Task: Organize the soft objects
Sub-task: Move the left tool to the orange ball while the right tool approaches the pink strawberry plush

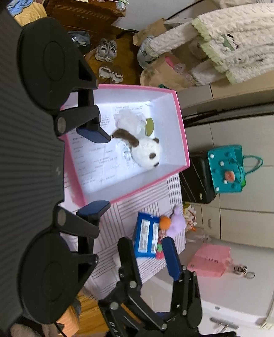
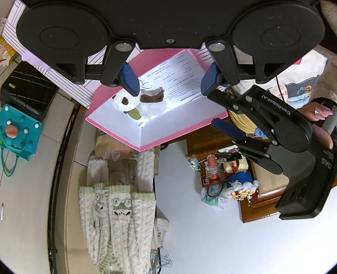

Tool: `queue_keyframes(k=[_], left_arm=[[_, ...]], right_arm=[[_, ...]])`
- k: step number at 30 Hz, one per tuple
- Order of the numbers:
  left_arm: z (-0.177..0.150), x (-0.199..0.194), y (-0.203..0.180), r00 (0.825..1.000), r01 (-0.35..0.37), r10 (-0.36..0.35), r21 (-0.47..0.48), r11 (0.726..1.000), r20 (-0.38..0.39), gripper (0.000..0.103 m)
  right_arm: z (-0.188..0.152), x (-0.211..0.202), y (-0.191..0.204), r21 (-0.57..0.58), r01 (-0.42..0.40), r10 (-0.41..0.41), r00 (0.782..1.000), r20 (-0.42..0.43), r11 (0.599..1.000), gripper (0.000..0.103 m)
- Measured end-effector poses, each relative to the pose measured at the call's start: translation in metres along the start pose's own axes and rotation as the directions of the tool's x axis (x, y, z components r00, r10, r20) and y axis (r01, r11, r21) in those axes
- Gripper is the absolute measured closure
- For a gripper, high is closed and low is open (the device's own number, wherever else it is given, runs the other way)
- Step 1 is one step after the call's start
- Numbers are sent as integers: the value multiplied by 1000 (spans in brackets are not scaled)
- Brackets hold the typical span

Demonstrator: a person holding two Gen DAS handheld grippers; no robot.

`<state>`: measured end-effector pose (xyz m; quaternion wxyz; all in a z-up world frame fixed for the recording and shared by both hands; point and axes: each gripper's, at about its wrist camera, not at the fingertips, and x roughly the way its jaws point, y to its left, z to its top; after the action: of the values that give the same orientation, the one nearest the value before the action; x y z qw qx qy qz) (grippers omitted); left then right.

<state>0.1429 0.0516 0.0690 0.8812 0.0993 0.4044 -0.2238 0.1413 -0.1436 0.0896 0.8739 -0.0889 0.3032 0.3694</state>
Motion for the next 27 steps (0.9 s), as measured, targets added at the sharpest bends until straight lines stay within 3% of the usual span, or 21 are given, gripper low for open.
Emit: queue_keyframes(k=[8, 15, 27], left_arm=[[0, -13, -31, 999, 33, -34, 51, 998, 3, 32], [-3, -13, -66, 998, 58, -58, 105, 993, -4, 25], [1, 29, -119, 980, 198, -199, 151, 969, -5, 18]], right_arm=[[-15, -38, 8, -7, 57, -56, 998, 32, 998, 30], [-41, -67, 3, 0, 112, -112, 994, 7, 994, 30], [-109, -104, -35, 123, 205, -205, 979, -14, 971, 27]])
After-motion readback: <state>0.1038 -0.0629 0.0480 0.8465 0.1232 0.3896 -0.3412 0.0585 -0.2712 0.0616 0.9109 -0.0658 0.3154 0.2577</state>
